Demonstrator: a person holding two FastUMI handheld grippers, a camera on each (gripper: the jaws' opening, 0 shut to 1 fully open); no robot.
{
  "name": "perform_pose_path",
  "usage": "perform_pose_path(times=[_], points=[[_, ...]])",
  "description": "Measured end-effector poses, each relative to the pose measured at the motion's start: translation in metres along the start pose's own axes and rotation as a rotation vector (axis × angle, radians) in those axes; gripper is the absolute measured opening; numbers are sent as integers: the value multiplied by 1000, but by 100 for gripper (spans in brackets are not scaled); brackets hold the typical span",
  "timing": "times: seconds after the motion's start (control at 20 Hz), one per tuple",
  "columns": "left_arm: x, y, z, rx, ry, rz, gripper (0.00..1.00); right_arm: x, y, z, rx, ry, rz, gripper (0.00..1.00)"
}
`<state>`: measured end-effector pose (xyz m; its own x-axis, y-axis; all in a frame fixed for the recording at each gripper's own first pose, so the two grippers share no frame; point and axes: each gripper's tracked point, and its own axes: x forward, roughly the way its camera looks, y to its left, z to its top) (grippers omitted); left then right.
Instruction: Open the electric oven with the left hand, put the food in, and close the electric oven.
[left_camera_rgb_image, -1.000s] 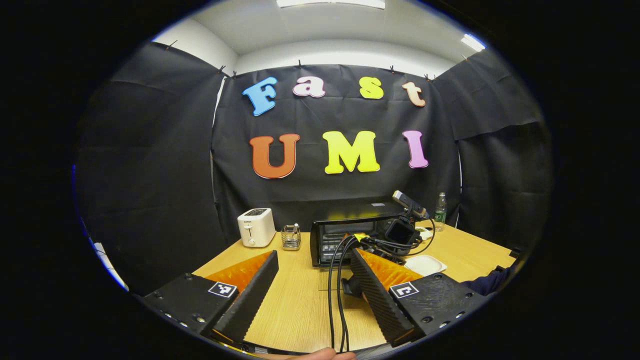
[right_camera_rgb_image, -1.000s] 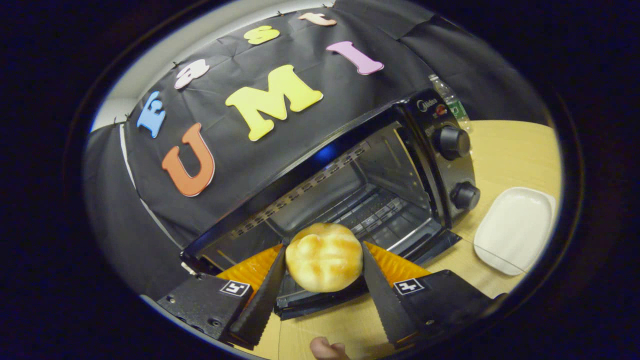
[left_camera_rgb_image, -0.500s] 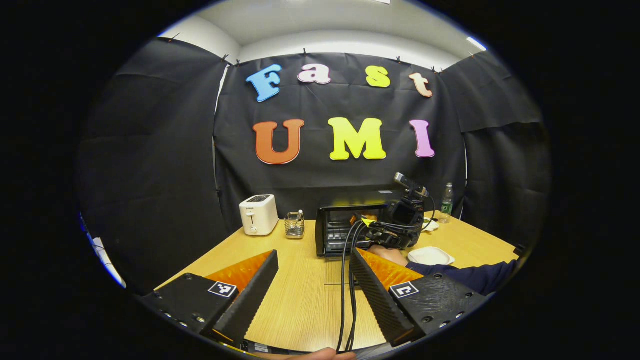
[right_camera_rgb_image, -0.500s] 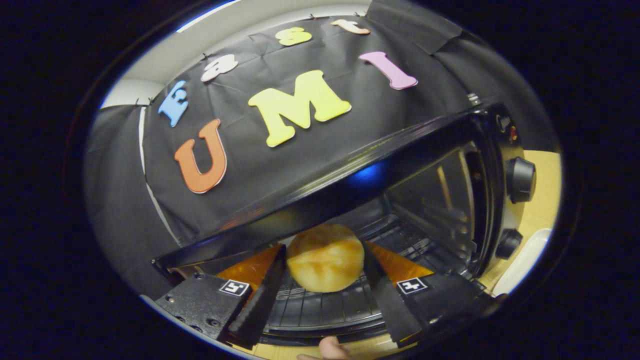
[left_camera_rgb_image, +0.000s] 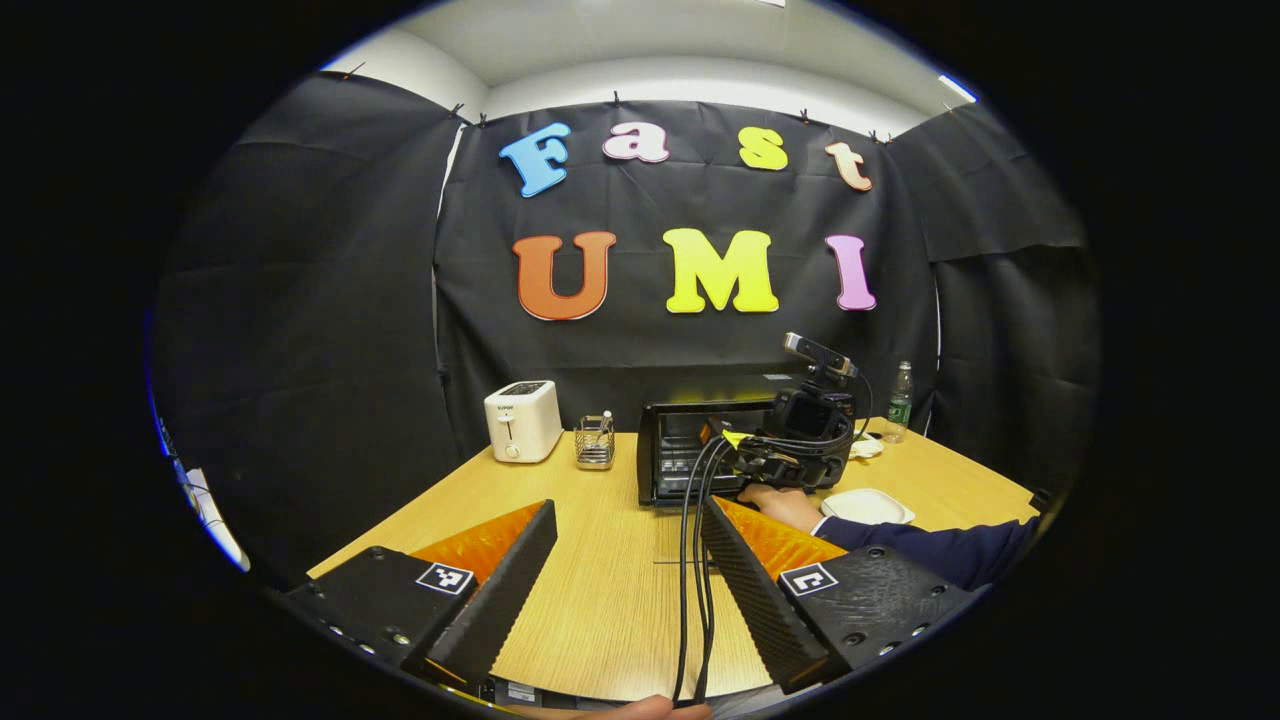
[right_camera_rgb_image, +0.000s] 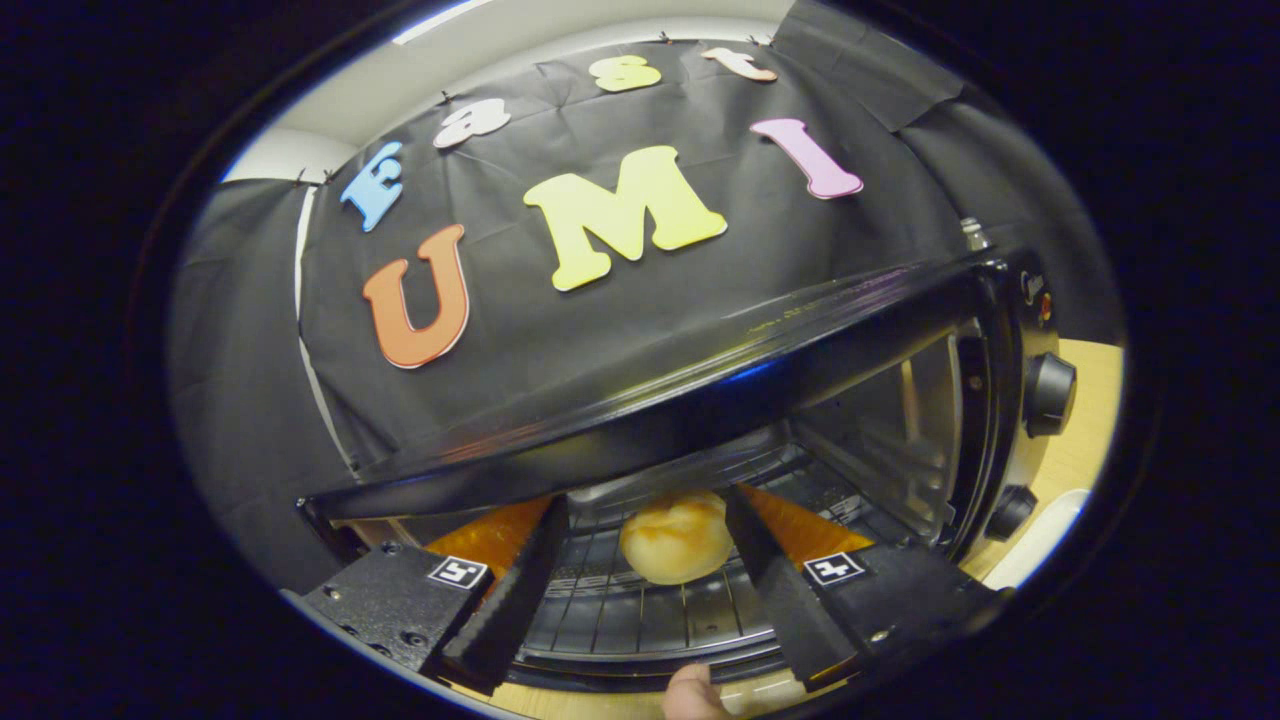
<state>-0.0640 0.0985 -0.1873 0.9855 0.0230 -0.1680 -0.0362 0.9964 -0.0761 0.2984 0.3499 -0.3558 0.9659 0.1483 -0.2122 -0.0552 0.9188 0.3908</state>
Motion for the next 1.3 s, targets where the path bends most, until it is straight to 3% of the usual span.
perform_pose_path(times=[0.1,0.3,0.6,0.8,1.05,1.2,1.3], points=[[-3,0,0,-10,5,-1,96,-3,-11,7,-23,-18,-36,96],[-9,6,2,-12,1,17,95,-3,-25,16,-2,-5,-27,96],[-10,0,6,-18,10,44,95,-25,-22,4,60,138,14,96],[-9,-6,5,-13,21,42,96,-68,-20,10,38,168,40,95],[-5,-20,6,-51,29,19,95,-151,-11,44,-79,108,154,94],[-3,-28,9,-59,28,6,96,-200,-9,74,-81,71,255,95],[4,-37,7,-78,49,-10,95,-228,-22,96,-90,46,267,94]])
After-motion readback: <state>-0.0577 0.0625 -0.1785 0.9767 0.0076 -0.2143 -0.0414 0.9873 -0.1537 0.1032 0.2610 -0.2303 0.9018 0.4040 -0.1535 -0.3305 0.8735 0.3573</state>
